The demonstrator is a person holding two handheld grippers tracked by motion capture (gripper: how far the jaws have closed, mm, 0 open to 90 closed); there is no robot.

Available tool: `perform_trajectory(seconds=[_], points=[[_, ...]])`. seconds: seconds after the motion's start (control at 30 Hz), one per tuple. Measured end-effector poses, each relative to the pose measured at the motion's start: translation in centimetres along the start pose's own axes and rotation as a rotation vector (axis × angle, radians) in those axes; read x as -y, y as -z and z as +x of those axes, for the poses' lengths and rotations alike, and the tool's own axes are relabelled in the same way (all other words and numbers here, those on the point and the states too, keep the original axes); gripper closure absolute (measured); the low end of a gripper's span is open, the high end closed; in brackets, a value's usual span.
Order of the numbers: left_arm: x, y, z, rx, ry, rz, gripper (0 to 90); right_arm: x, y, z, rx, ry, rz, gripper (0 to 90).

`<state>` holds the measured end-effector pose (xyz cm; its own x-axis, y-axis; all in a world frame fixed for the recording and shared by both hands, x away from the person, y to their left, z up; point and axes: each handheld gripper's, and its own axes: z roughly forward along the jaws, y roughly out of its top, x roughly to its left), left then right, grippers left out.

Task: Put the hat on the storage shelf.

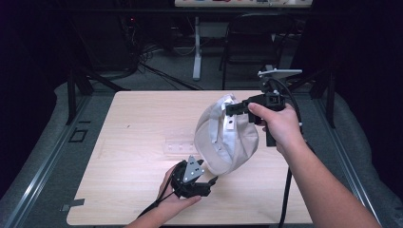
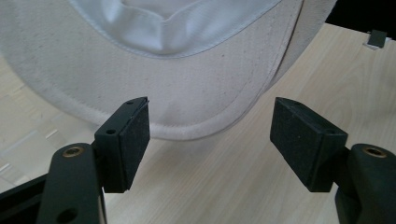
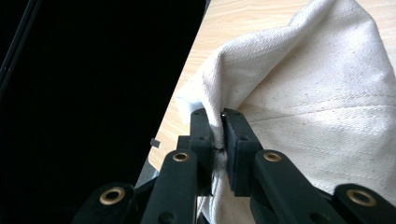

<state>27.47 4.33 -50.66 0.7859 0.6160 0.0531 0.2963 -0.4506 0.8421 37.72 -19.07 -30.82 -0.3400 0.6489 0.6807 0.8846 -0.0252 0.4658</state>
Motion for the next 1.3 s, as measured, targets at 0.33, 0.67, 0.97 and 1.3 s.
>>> perform_trajectory(seconds=[0.33, 0.67, 0.97, 1.3], points=[[-0.8, -1.9, -0.7, -0.092, -0.02, -0.003, 28.1, -0.3, -0.4, 1.1, -0.017, 0.014, -0.008, 83.2], [-1.1, -2.3, -1.1, -0.152, -0.035, -0.015, 33.2, -0.6, -0.3, 1.7, -0.018, 0.019, -0.018, 83.2], [-1.3, -2.4, -1.8, -0.138, -0.05, -0.018, 24.8, -0.7, -0.2, 2.3, -0.016, 0.028, -0.019, 83.2], [-1.4, -2.1, -0.9, -0.197, -0.049, 0.027, 54.1, -0.6, -0.1, 2.3, -0.008, 0.031, -0.023, 83.2]])
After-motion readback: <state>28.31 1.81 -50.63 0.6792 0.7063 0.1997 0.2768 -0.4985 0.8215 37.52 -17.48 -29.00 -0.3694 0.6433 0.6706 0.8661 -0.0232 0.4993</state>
